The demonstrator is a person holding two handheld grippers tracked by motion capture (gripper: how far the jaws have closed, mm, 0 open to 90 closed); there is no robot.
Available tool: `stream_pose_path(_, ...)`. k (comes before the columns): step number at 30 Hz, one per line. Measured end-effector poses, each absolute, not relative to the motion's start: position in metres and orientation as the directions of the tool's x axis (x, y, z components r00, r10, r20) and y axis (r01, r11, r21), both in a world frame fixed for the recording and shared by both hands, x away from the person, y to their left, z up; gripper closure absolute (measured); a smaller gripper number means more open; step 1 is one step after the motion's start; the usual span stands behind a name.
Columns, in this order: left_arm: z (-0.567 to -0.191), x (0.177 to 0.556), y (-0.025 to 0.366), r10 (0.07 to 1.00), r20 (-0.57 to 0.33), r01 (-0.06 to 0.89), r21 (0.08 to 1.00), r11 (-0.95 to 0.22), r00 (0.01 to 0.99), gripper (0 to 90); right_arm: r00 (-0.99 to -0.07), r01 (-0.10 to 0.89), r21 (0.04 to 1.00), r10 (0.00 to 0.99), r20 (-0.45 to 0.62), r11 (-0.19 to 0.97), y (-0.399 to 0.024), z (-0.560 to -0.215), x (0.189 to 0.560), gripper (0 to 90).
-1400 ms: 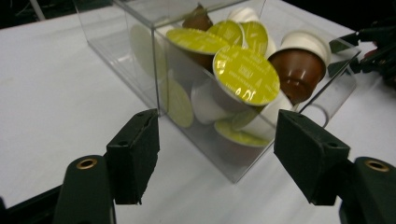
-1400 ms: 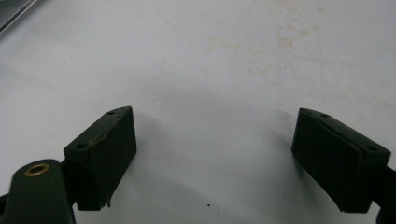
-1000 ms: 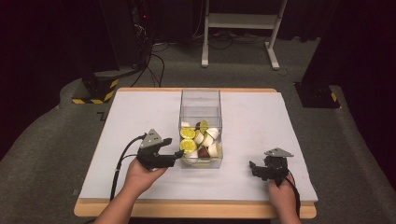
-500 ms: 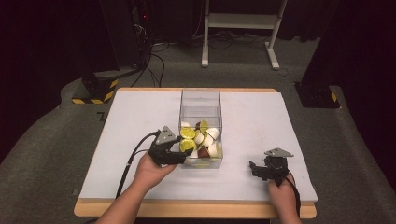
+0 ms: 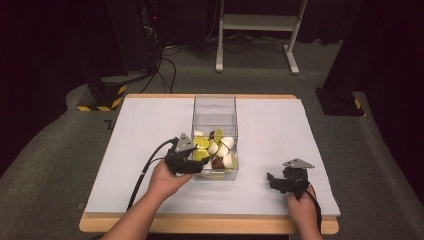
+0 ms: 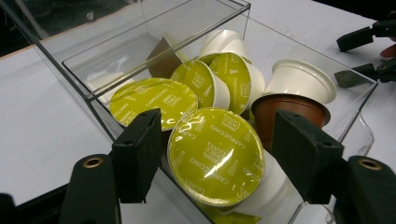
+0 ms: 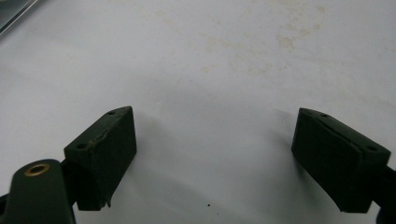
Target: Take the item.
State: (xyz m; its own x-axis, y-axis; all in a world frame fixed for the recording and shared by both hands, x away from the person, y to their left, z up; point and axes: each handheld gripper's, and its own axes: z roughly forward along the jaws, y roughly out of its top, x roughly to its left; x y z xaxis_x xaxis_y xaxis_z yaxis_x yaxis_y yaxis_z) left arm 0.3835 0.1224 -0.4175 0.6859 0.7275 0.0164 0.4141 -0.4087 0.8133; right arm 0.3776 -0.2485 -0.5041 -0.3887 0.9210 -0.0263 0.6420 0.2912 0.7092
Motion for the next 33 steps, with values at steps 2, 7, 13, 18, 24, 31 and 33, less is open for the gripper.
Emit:
stream_pose_path(2, -0.418, 0.384, 0.119, 0.730, 0.034, 0.413, 0.806, -0.425, 0.683, 33.5, -0.389, 0.642, 0.709, 0.921, -0.026, 0.291, -0.248, -0.504, 0.378, 13.9)
stream_pose_path(7, -0.420, 0.382, 0.112, 0.730, 0.073, 0.402, 0.795, -0.454, 0.680, 32.9, -0.389, 0.642, 0.709, 0.921, -0.026, 0.291, -0.249, -0.504, 0.378, 13.9)
stream_pose_path(13, -0.422, 0.379, 0.110, 0.732, 0.119, 0.384, 0.788, -0.480, 0.671, 34.2, -0.390, 0.641, 0.710, 0.921, -0.027, 0.293, -0.249, -0.504, 0.378, 13.9)
stream_pose_path(18, -0.424, 0.376, 0.110, 0.742, 0.123, 0.379, 0.799, -0.468, 0.659, 36.5, -0.389, 0.642, 0.709, 0.921, -0.026, 0.291, -0.249, -0.504, 0.378, 14.0)
stream_pose_path(24, -0.424, 0.376, 0.113, 0.746, 0.100, 0.376, 0.815, -0.442, 0.659, 37.6, -0.389, 0.642, 0.709, 0.921, -0.026, 0.291, -0.248, -0.504, 0.378, 14.0)
stream_pose_path(31, -0.425, 0.375, 0.115, 0.748, 0.097, 0.368, 0.824, -0.430, 0.656, 37.6, -0.389, 0.642, 0.709, 0.921, -0.027, 0.292, -0.248, -0.504, 0.378, 14.0)
stream_pose_path(33, -0.425, 0.375, 0.116, 0.749, 0.094, 0.367, 0.827, -0.425, 0.656, 37.6, -0.389, 0.642, 0.709, 0.921, -0.027, 0.292, -0.248, -0.504, 0.378, 14.0)
